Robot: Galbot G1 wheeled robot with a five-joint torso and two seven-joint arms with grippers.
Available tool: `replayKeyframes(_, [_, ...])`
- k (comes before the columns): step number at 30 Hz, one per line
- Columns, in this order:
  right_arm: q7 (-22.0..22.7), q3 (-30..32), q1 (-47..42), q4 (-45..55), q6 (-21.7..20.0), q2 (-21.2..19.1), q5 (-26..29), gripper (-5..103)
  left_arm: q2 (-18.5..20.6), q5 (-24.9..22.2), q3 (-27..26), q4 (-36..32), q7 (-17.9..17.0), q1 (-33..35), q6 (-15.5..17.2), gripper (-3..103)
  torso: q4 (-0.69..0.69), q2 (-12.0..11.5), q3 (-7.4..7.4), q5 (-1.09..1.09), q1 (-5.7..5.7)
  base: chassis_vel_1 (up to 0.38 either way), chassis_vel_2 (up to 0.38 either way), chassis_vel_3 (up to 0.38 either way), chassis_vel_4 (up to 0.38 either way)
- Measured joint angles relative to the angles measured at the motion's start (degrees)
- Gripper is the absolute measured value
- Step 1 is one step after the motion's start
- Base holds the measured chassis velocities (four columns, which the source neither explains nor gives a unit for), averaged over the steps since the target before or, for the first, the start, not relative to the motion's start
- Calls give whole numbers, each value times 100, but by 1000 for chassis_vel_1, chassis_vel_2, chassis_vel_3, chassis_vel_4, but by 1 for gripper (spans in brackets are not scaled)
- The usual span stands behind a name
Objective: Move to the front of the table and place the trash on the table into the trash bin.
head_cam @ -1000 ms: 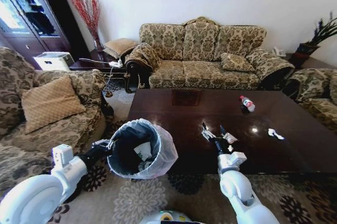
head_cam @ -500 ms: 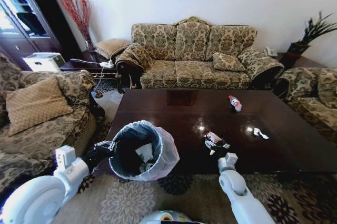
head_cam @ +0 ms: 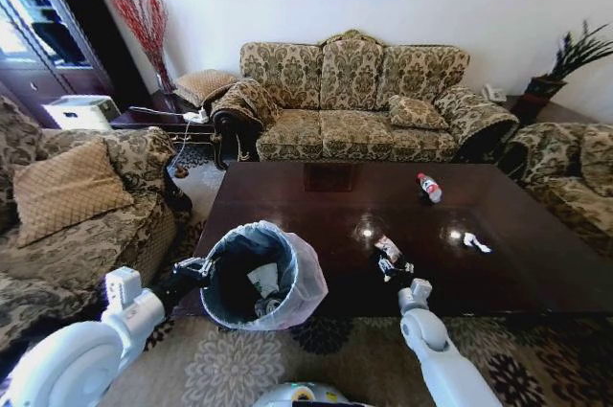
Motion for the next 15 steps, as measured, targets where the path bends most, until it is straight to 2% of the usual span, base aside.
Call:
replayKeyframes(3, [0, 3, -6, -25, 15, 0, 56, 37, -8, 18, 4, 0, 0, 11, -5, 0, -2, 0, 0, 1, 0, 0, 0, 0, 0])
replayKeyframes(6, [3, 5, -12, -55, 34, 0, 87, 32, -9, 29, 13, 0, 1, 19, -5, 0, -3, 0, 0, 1, 0, 0, 0, 0, 0])
replayKeyframes(7, [4, 4, -23, -75, 55, 0, 103, 21, -9, 32, 14, 0, 2, 23, -5, 0, -2, 0, 0, 1, 0, 0, 0, 0, 0])
replayKeyframes(8, [4, 4, -23, -75, 55, 0, 103, 21, -9, 32, 14, 0, 2, 23, -5, 0, -2, 0, 0, 1, 0, 0, 0, 0, 0])
replayKeyframes(10, [8, 3, -39, -75, 67, 1, 154, 10, 5, 32, 6, 0, 5, 25, -5, 0, -2, 0, 0, 0, 0, 0, 0, 0, 0])
replayKeyframes(12, [21, 3, -46, -51, 66, 7, 206, 10, 14, 32, -3, 0, 5, 32, -5, 0, -2, 1, 0, 1, 0, 0, 0, 0, 0])
replayKeyframes(14, [44, 5, -58, 30, 53, 19, 285, 2, 22, 32, -9, 0, 7, 53, -5, 0, -2, 1, 0, 2, 0, 0, 0, 0, 0])
replayKeyframes(15, [48, 7, -77, 133, 48, 20, 315, 1, 22, 31, -11, 0, 8, 62, -5, 0, -2, 1, 0, 2, 0, 0, 0, 0, 0])
